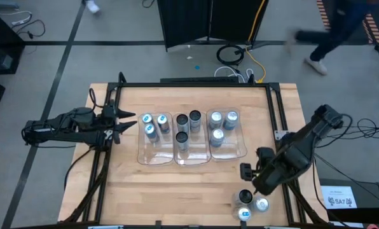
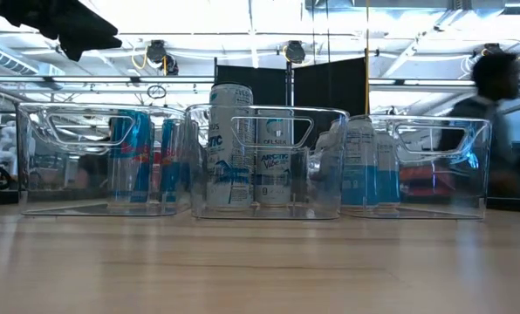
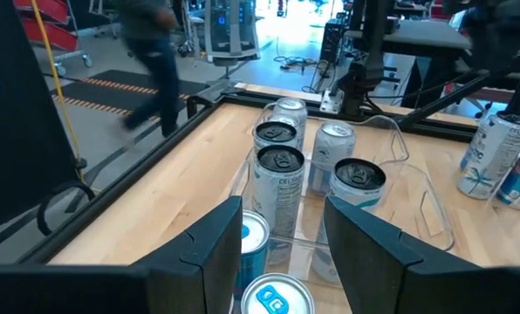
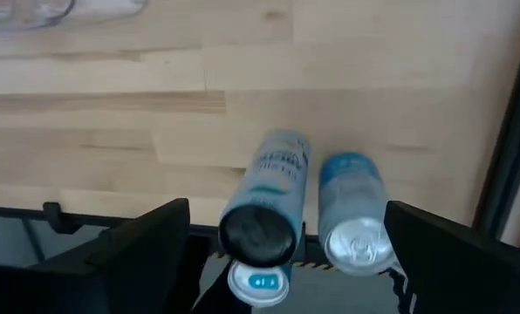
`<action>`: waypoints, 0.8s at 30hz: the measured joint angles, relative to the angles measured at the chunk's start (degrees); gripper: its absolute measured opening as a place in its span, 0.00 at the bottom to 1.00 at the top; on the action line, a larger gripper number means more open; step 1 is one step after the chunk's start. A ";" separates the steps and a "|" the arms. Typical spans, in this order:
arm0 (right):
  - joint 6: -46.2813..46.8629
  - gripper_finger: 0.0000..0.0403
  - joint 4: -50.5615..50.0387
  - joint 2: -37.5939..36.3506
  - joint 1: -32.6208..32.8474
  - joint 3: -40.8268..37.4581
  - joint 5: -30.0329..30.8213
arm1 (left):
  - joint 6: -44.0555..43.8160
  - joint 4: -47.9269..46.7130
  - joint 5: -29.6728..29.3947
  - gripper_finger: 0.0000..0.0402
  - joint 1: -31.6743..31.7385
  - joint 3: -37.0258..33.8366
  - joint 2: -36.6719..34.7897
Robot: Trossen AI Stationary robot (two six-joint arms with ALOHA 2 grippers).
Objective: Sort soda cans
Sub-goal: Put the white-blue soda can into the middle transparent bin
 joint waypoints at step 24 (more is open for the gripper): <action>-12.48 0.94 -7.53 21.07 2.25 13.87 -1.27 | -0.10 -0.61 0.02 0.43 0.04 0.04 0.00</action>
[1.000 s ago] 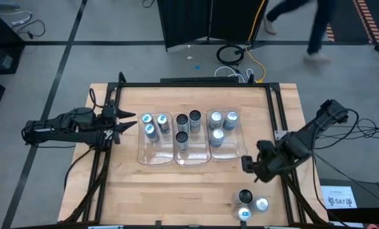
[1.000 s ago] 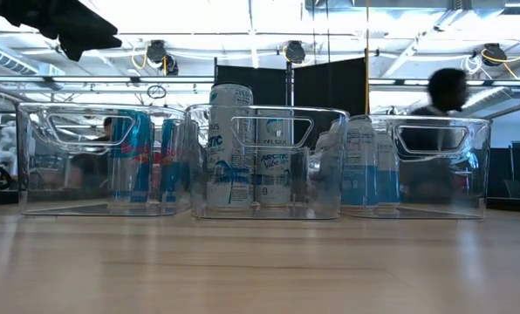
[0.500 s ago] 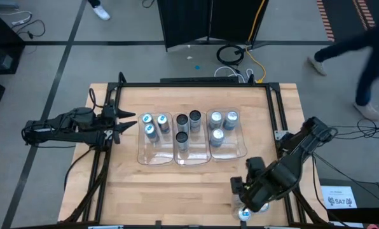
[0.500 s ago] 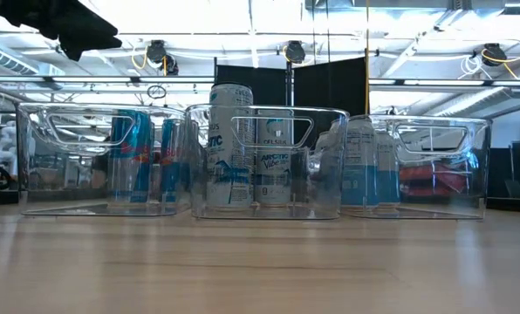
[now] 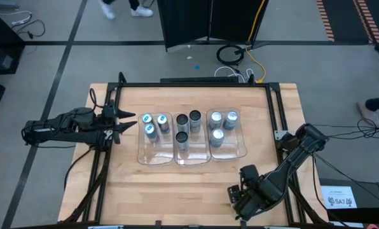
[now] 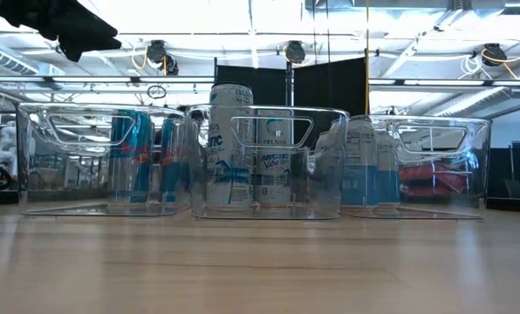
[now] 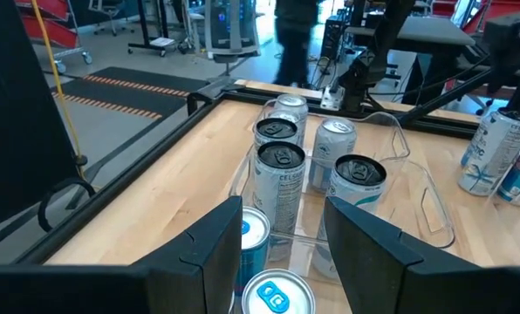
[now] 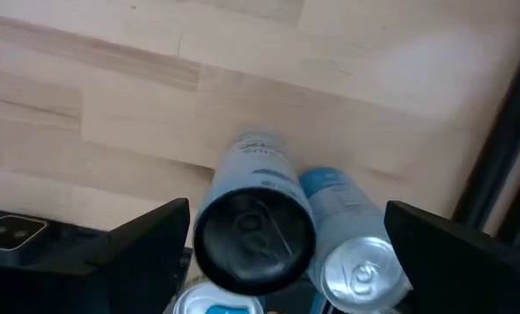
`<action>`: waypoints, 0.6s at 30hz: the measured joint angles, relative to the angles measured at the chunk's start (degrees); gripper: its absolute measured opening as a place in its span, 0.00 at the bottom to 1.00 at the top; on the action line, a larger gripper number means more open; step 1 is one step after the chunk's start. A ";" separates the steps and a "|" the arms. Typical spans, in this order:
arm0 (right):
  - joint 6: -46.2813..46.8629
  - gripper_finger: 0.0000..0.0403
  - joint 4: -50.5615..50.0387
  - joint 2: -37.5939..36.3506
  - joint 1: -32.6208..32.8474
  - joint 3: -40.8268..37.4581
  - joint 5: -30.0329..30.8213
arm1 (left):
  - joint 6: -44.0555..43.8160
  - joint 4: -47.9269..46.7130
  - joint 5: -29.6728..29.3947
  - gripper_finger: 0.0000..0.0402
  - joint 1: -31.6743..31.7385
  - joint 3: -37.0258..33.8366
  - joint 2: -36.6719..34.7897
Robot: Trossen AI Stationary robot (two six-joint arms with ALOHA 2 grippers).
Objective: Sort soda cans
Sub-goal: Put the white-blue soda can into the middle transparent bin
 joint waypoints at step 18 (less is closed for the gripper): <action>-4.46 0.87 23.57 -5.79 -1.42 -20.79 -6.25 | -1.66 0.79 0.00 0.43 -0.04 0.00 0.00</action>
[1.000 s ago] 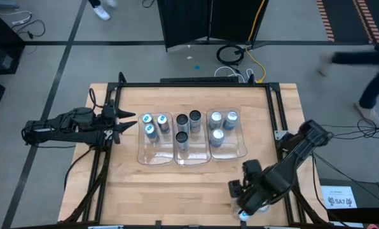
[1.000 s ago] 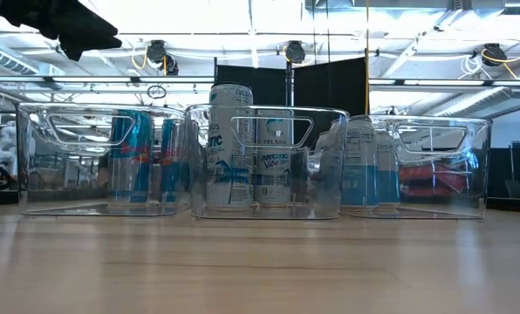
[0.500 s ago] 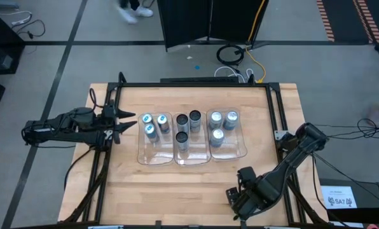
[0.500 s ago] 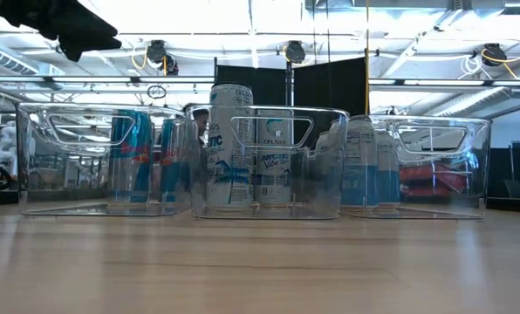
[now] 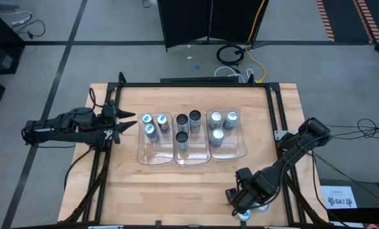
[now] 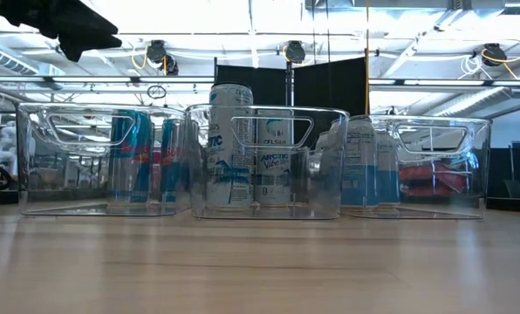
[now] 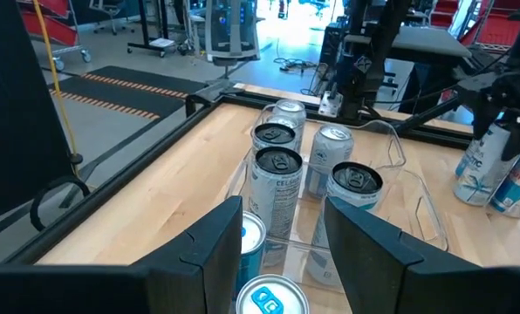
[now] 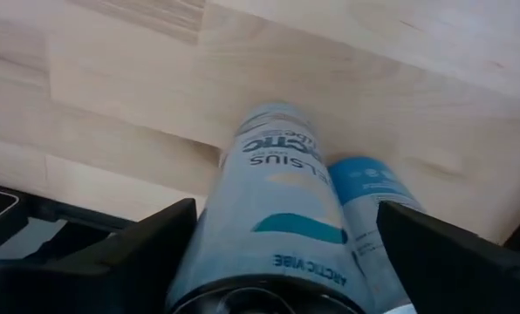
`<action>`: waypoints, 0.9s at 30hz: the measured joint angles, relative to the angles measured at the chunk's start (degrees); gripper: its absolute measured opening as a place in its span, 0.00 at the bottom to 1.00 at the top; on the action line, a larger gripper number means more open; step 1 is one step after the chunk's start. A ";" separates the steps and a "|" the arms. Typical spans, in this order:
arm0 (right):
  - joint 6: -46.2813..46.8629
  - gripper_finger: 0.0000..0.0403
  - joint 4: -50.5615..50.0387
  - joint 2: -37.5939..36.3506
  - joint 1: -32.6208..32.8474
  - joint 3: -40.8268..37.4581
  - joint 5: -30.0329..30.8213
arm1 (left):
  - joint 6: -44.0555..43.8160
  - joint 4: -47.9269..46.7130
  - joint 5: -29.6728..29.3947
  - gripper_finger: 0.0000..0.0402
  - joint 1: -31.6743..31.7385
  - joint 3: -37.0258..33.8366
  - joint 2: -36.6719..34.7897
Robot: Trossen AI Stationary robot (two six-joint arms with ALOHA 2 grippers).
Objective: Sort soda cans
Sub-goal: Put the white-blue soda can into the middle transparent bin
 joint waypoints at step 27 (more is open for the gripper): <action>-0.56 0.63 0.00 -1.25 -0.96 0.22 -2.86 | 0.00 -0.01 -0.31 0.43 0.00 0.00 0.01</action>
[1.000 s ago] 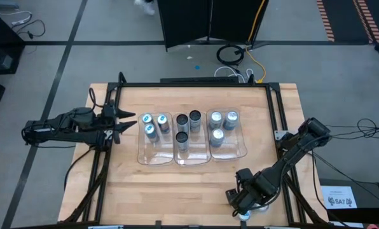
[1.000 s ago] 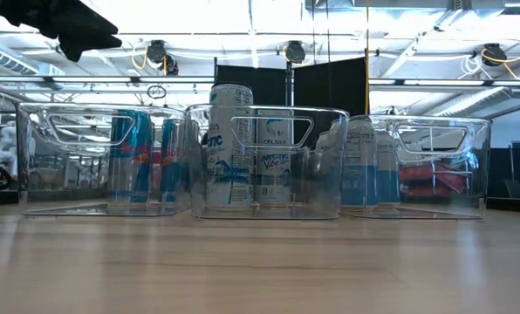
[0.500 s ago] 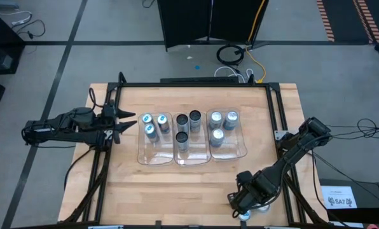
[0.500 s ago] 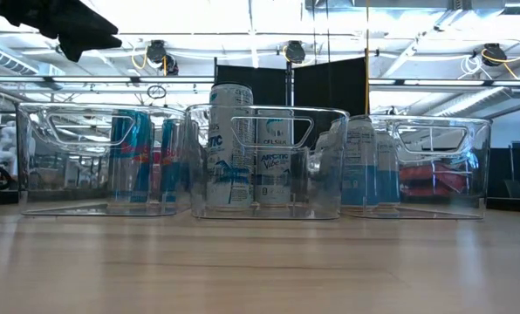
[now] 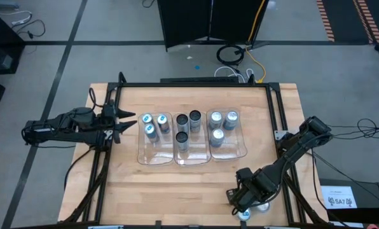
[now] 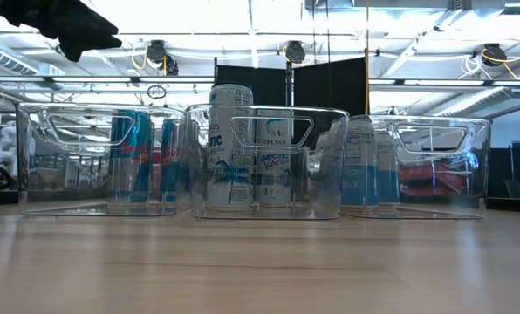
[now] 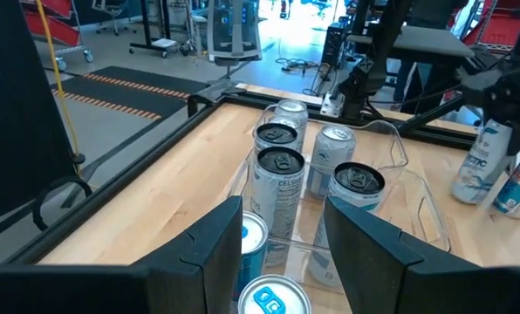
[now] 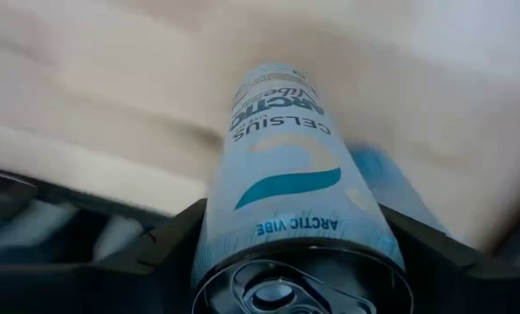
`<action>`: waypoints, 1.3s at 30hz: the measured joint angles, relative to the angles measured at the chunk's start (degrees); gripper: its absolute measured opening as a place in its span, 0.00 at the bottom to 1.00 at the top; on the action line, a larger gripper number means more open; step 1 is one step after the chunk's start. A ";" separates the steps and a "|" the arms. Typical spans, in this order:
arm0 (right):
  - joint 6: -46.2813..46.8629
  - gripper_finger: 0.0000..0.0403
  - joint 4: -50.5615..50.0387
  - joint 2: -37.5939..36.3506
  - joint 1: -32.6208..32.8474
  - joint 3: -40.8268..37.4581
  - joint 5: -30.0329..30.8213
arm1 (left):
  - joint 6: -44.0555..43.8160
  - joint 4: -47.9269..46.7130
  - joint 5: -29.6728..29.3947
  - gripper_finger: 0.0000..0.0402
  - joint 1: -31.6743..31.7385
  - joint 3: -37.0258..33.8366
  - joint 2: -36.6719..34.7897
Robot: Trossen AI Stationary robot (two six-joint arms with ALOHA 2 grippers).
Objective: Sort soda cans
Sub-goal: Put the white-blue soda can into the middle transparent bin
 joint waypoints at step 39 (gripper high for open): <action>-53.58 0.62 -22.11 1.76 -37.39 38.57 17.25 | 0.57 1.57 -0.06 0.43 0.01 0.00 0.01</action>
